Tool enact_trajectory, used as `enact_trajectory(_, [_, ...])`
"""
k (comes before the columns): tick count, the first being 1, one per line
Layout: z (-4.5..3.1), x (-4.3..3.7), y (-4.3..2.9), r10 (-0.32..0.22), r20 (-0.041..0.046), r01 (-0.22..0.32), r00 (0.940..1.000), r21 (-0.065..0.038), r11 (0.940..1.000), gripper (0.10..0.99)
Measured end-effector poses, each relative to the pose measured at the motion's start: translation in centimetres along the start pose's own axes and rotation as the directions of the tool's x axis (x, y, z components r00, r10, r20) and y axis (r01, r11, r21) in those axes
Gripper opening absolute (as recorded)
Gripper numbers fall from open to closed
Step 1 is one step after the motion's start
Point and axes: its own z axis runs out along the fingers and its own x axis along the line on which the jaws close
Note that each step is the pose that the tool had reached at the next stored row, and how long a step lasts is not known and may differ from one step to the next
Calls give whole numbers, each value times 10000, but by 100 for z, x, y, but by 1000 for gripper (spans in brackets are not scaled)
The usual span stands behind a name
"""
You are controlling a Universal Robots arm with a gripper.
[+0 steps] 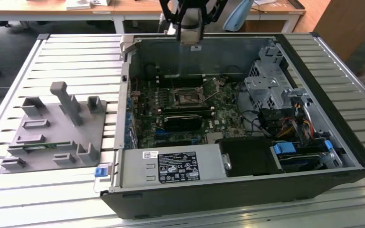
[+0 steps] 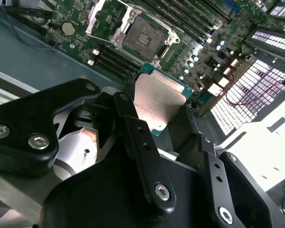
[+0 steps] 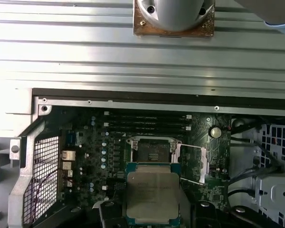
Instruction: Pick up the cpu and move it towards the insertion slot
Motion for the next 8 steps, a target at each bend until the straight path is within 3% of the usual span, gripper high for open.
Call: enact_trajectory(8, [12, -163, 45, -1, 0, 1, 10000, 0, 10000, 529])
